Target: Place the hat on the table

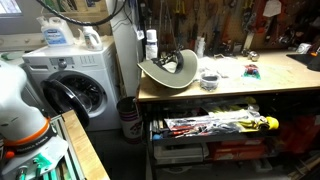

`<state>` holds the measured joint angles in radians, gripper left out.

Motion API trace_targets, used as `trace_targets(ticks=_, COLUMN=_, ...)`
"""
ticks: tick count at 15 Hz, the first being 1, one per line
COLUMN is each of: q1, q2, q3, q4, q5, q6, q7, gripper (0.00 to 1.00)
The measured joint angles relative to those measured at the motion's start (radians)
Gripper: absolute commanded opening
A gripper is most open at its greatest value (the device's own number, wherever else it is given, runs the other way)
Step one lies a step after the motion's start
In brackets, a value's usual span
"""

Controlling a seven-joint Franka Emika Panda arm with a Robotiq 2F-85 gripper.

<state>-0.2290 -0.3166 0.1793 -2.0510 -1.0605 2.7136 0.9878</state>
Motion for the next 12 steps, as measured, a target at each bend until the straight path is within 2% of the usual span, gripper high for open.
trace_targets(ticks=1, q1=0.0, q2=0.013, q3=-0.004, q4=-0.005, q5=0.001, q6=0.0, q7=-0.013, gripper=0.01)
trace_targets(ticks=3, q1=0.0, q2=0.036, q3=-0.011, q4=-0.012, q5=0.004, q6=0.0, q7=-0.032, gripper=0.31)
trace_targets(ticks=5, q1=0.0, q2=0.052, q3=-0.015, q4=-0.018, q5=0.005, q6=0.0, q7=-0.047, gripper=0.44)
trace_targets(ticks=8, q1=0.0, q2=0.064, q3=-0.016, q4=-0.022, q5=0.024, q6=-0.005, q7=-0.087, gripper=0.68)
trace_targets(ticks=12, q1=0.006, q2=0.062, q3=-0.017, q4=-0.025, q5=0.111, q6=-0.071, q7=-0.178, gripper=0.96)
